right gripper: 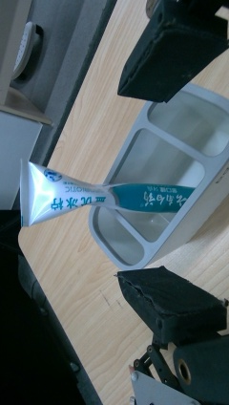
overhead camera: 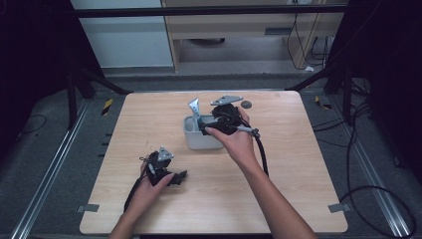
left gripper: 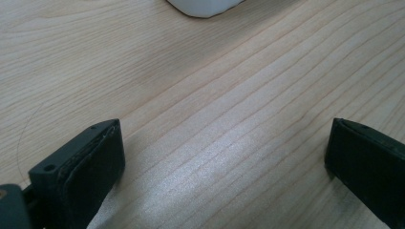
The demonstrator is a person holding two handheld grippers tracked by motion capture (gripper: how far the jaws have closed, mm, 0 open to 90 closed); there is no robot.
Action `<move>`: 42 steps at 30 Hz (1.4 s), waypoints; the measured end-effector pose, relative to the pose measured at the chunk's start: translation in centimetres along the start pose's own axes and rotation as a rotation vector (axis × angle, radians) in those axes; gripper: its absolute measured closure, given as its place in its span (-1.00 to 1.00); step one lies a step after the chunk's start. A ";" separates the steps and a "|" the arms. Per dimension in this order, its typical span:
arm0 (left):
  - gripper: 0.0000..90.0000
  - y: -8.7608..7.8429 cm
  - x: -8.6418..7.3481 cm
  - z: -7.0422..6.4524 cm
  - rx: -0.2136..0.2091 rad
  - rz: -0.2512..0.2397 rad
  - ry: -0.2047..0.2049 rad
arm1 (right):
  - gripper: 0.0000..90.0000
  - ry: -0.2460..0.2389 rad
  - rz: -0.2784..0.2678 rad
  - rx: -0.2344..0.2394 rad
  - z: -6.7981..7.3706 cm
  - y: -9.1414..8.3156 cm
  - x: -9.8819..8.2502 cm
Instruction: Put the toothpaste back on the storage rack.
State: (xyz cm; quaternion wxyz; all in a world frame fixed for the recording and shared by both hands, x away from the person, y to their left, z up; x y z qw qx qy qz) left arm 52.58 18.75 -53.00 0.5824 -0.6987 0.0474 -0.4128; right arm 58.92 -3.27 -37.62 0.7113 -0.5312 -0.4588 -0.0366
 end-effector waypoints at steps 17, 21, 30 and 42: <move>-1.00 0.0 0.0 0.0 0.000 0.002 0.002 | -0.84 0.015 0.004 -0.026 -2.6 -2.3 -2.7; -1.00 0.0 0.0 0.0 0.001 0.002 0.002 | -0.90 0.029 0.009 -0.046 -3.5 -2.7 -3.6; -1.00 0.0 0.0 0.0 0.001 0.002 0.001 | -0.90 0.026 0.025 -0.077 -5.1 -3.4 -5.9; -1.00 0.0 0.0 0.0 0.001 0.002 0.002 | -0.81 0.039 0.065 -0.125 -7.0 -3.7 -8.4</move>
Point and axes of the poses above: each handheld gripper's, and its own axes: y roughly forward along the jaws, x roughly out of its top, z roughly to its left, the point moved 3 cm from there along y, roughly forward along the jaws, and after that the axes turned 14 degrees about z, right-handed, at the moved point
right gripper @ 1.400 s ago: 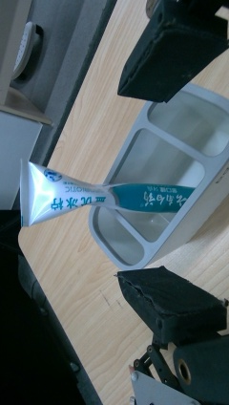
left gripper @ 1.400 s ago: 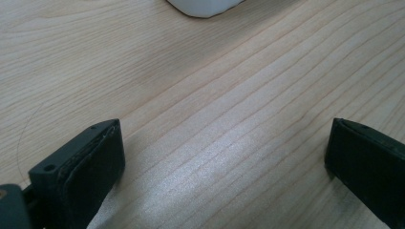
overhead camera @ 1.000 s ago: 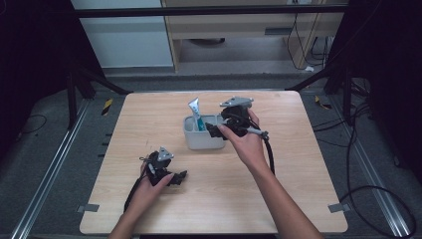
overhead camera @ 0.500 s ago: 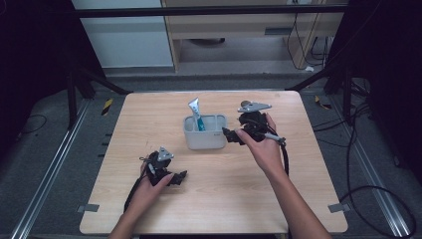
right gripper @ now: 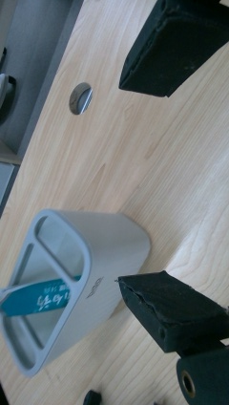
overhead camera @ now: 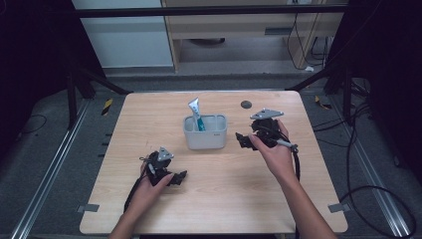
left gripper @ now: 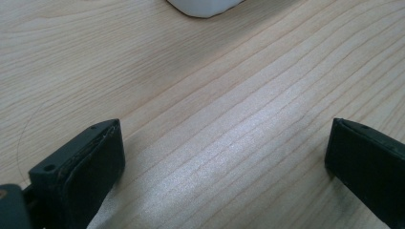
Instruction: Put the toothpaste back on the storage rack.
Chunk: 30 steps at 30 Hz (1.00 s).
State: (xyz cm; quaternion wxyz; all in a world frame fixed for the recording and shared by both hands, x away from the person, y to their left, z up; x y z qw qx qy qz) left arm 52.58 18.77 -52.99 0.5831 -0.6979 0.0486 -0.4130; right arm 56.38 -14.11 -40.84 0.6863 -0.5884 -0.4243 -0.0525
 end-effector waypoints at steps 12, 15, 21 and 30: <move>-1.00 0.0 0.0 0.0 0.000 -0.001 0.000 | -0.78 0.007 0.013 -0.035 -1.8 0.2 -2.5; -1.00 0.0 0.0 0.0 0.000 0.000 0.000 | -0.79 0.029 0.024 -0.032 -2.3 0.5 -3.5; -1.00 0.0 0.0 0.0 0.000 0.000 0.001 | -0.80 0.039 0.053 -0.046 -2.8 0.8 -4.3; -1.00 0.0 0.0 0.0 0.000 0.000 0.000 | -0.80 0.067 0.095 -0.052 -3.5 1.7 -5.9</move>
Point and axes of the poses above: each handheld gripper's, and its own axes: y roughly forward along the jaws, x roughly out of its top, z roughly to its left, the point moved 3 cm from there along y, roughly forward along the jaws, and after that the axes turned 14 degrees about z, right-handed, at the moved point
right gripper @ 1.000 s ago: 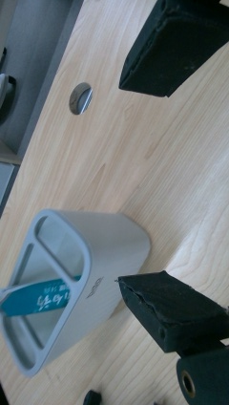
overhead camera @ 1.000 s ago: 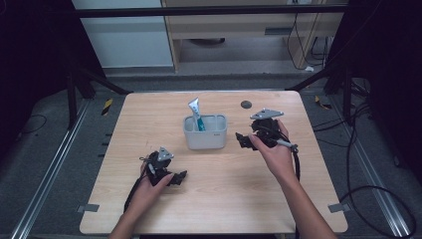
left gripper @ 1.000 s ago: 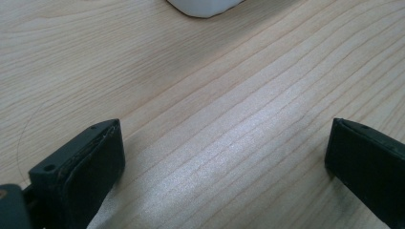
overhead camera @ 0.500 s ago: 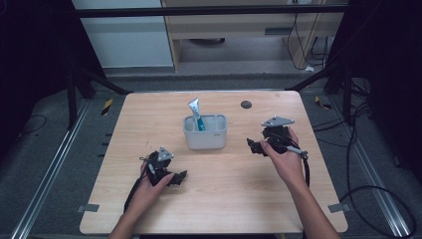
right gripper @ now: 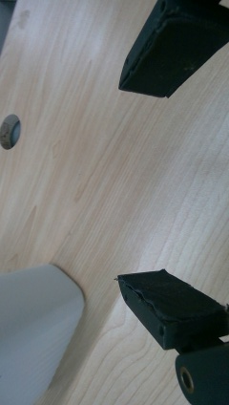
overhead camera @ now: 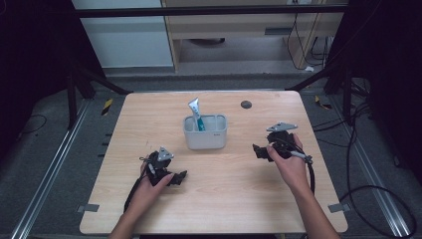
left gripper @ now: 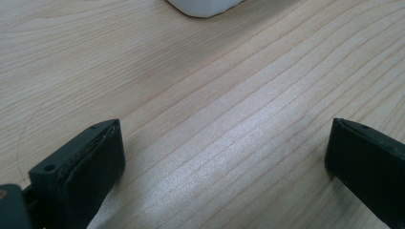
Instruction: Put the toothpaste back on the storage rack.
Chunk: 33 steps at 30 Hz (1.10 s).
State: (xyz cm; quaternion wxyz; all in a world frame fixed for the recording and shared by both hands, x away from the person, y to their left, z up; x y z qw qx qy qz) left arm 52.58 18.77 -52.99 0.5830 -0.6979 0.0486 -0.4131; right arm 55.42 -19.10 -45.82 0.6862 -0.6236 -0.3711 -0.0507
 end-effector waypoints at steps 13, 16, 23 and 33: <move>-1.00 0.0 0.0 0.0 -0.001 -0.002 -0.004 | -0.80 0.034 0.042 0.022 -0.3 1.8 -2.3; -1.00 0.0 0.0 0.0 -0.001 -0.002 -0.004 | -0.80 0.044 0.050 0.027 -0.2 2.3 -2.8; -1.00 0.0 0.0 0.0 0.000 0.001 0.000 | -0.79 0.068 0.059 0.032 -0.4 3.2 -3.6; -1.00 0.0 0.0 0.0 0.000 0.001 -0.001 | -0.80 0.107 0.061 0.030 -1.3 3.8 -3.8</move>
Point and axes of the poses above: each handheld gripper's, and its own axes: y roughly forward along the jaws, x roughly out of its top, z roughly to its left, the point moved 3 cm from there along y, roughly forward along the jaws, and after that the axes turned 14 degrees about z, right-handed, at the moved point
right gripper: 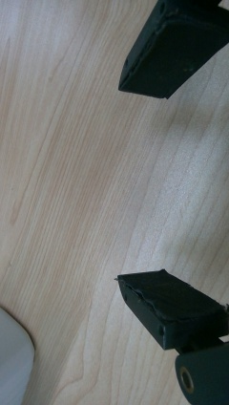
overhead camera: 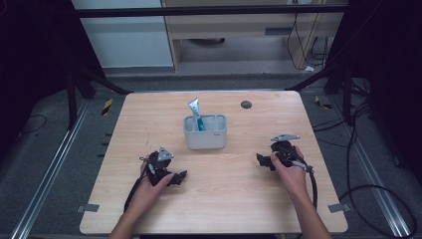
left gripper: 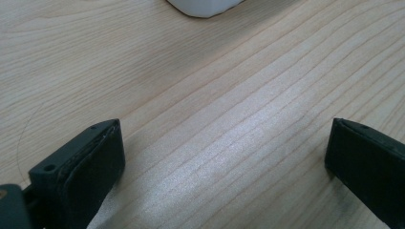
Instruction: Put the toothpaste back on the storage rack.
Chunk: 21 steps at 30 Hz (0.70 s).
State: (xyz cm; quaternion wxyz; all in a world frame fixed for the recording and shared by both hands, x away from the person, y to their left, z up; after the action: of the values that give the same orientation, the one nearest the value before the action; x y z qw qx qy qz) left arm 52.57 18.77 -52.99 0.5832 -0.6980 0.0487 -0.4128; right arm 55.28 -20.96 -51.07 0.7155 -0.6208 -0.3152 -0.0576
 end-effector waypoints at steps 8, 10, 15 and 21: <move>-1.00 0.0 0.0 0.0 0.000 0.000 0.000 | -0.80 0.035 -0.001 0.003 -0.4 0.7 -0.5; -1.00 0.0 0.0 0.0 0.000 -0.001 0.000 | -0.81 0.040 0.004 0.000 -0.6 0.9 -0.6; -1.00 0.0 0.0 0.0 0.000 0.000 0.000 | -0.84 0.052 0.000 -0.009 -0.8 1.3 -0.9; -1.00 0.0 0.0 0.0 0.000 0.000 0.000 | -0.92 0.040 -0.025 -0.055 -0.4 1.8 -1.1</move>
State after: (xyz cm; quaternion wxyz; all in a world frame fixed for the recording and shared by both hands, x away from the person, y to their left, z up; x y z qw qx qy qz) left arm 52.57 18.77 -53.00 0.5831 -0.6981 0.0486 -0.4127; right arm 55.38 -21.23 -53.18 0.7034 -0.6351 -0.3069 -0.0877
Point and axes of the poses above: each handheld gripper's, and its own axes: y roughly forward along the jaws, x roughly out of its top, z roughly to its left, the point moved 3 cm from there along y, roughly forward along the jaws, and after that the axes turned 14 degrees about z, right-handed, at the moved point
